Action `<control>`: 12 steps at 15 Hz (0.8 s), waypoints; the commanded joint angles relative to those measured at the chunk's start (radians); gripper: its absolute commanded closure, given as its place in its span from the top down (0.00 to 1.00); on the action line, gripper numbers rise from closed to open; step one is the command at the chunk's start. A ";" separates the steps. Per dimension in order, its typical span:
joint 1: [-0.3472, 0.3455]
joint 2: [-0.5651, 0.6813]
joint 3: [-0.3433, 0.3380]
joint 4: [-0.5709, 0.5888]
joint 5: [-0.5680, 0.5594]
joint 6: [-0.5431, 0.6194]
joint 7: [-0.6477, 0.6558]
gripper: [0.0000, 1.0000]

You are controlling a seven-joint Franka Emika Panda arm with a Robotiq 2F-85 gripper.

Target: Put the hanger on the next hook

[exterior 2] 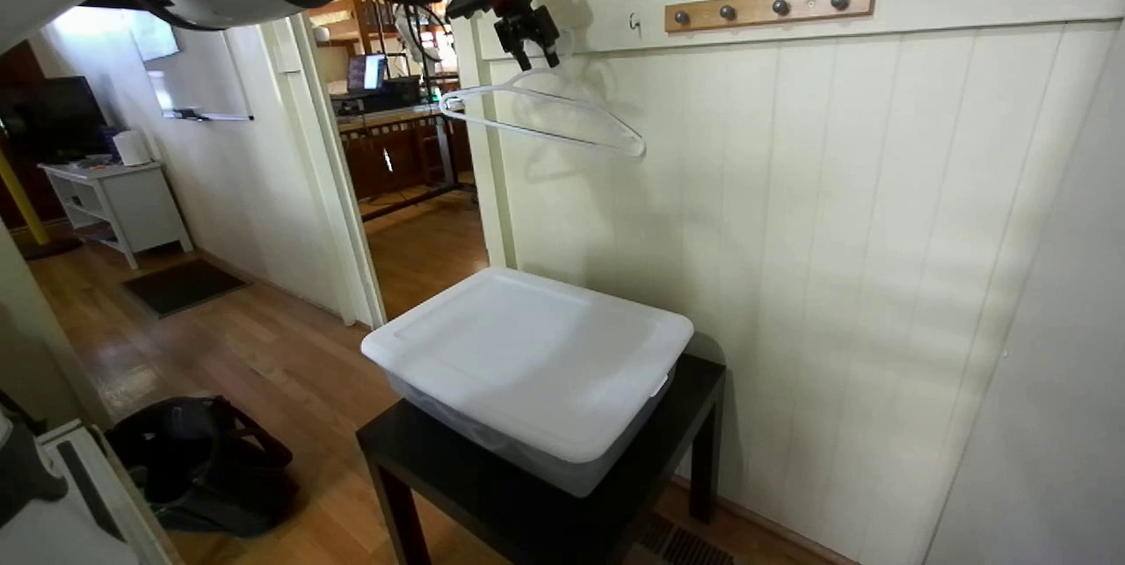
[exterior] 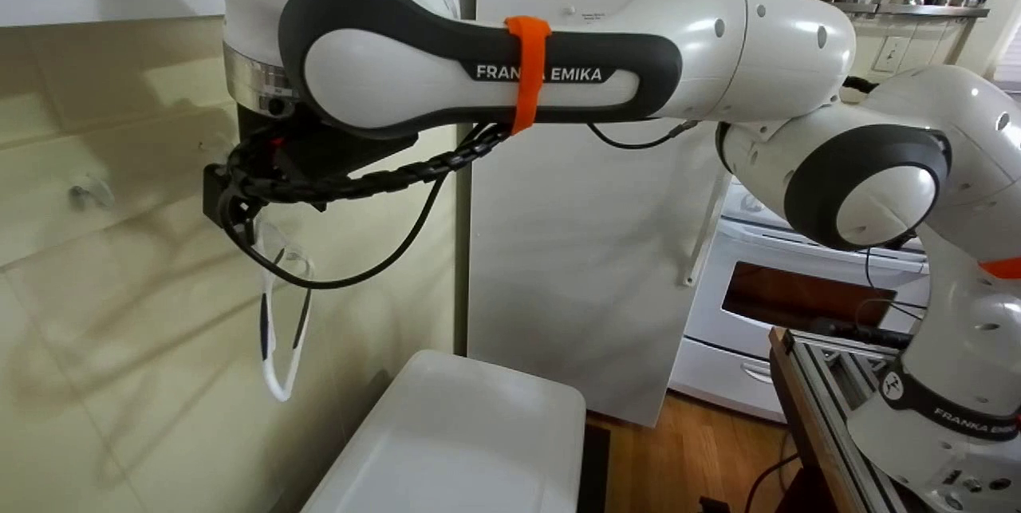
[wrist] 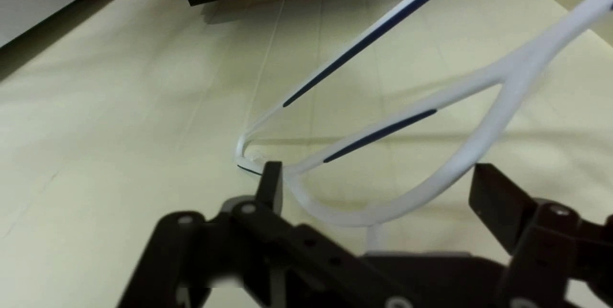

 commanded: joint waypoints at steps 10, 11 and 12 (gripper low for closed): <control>0.050 0.036 -0.047 0.065 -0.007 0.078 0.131 1.00; 0.052 0.037 -0.050 0.065 -0.008 0.084 0.136 1.00; 0.053 0.037 -0.052 0.065 -0.007 0.094 0.139 1.00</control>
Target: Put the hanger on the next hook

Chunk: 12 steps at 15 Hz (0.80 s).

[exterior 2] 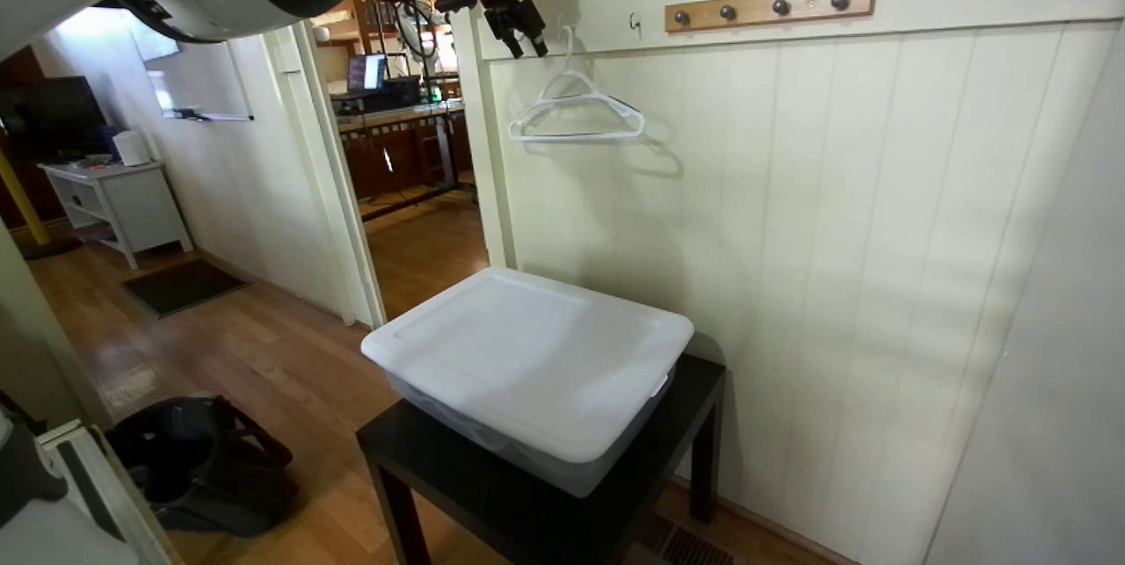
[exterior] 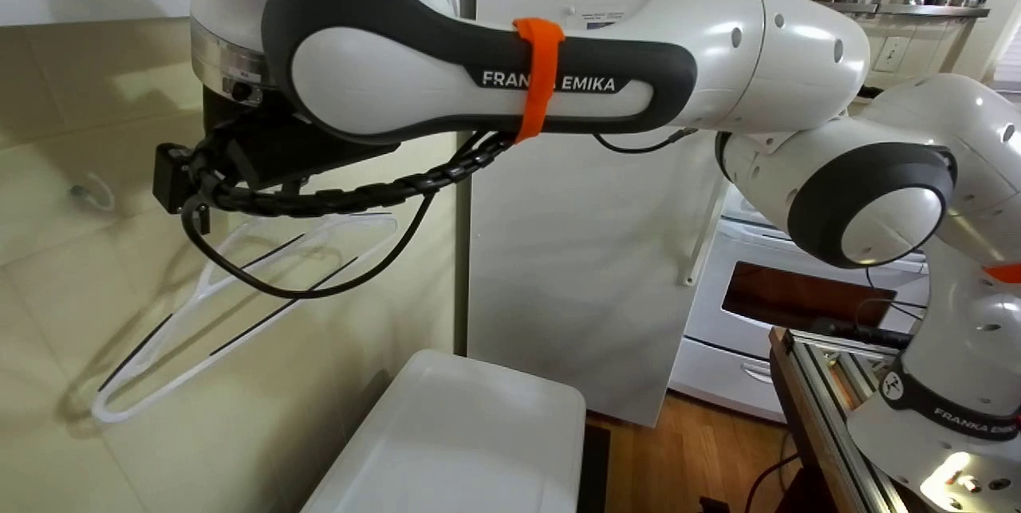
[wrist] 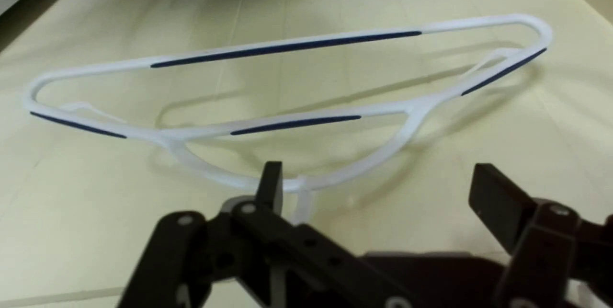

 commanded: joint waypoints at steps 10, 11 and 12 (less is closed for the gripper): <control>-0.008 0.002 -0.007 -0.008 0.010 0.076 0.003 1.00; -0.009 0.002 -0.007 -0.008 0.010 0.076 0.003 1.00; -0.010 0.002 -0.007 -0.008 0.010 0.076 0.003 1.00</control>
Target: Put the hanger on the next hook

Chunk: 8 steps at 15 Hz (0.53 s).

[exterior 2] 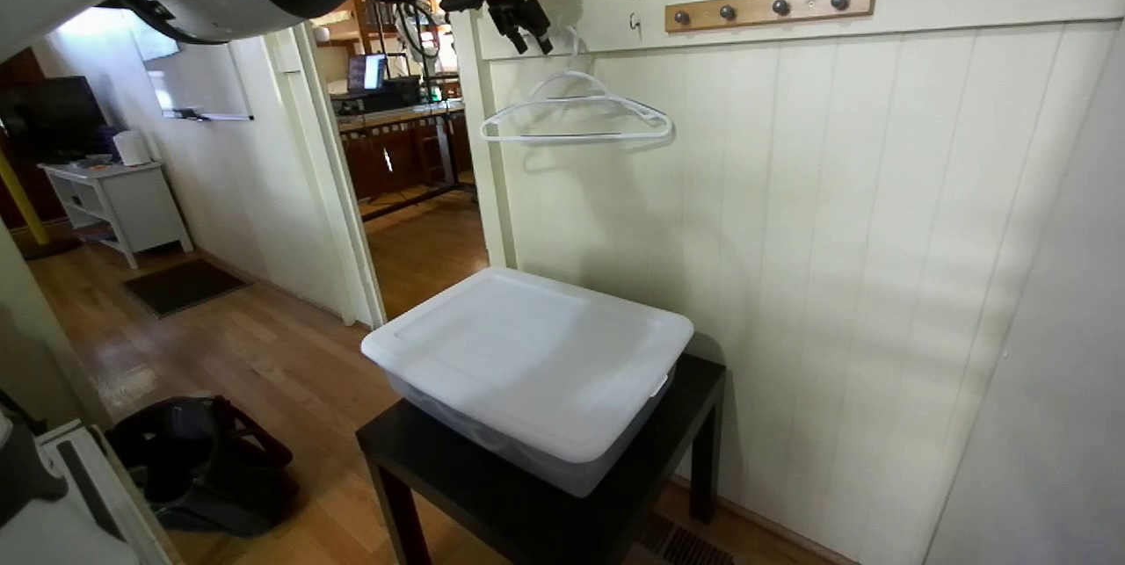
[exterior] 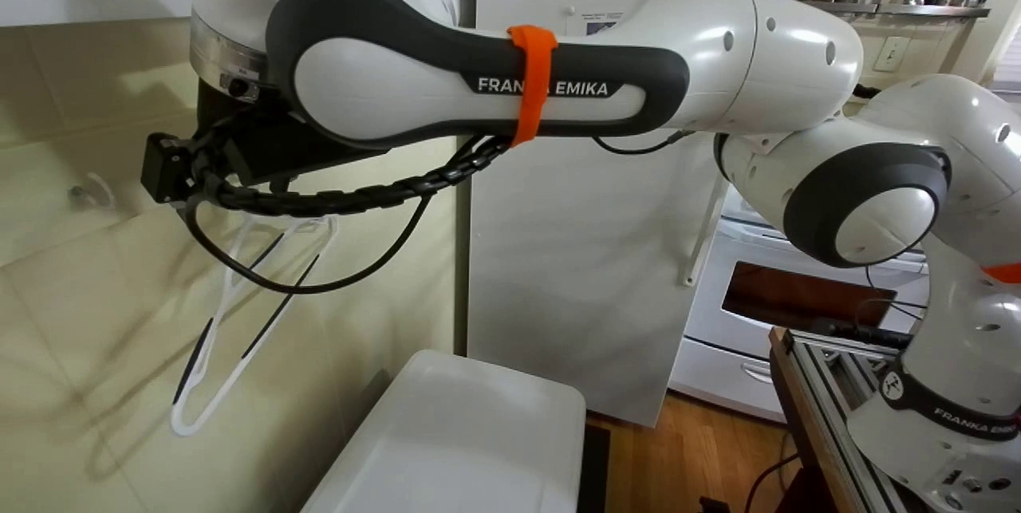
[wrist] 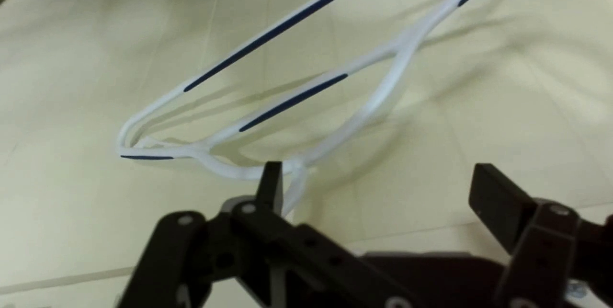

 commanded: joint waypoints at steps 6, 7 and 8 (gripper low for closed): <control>0.000 -0.001 -0.006 0.000 0.006 -0.001 -0.003 1.00; 0.000 -0.001 -0.006 0.000 0.006 -0.001 -0.003 1.00; 0.000 -0.001 -0.006 0.000 0.006 -0.001 -0.004 1.00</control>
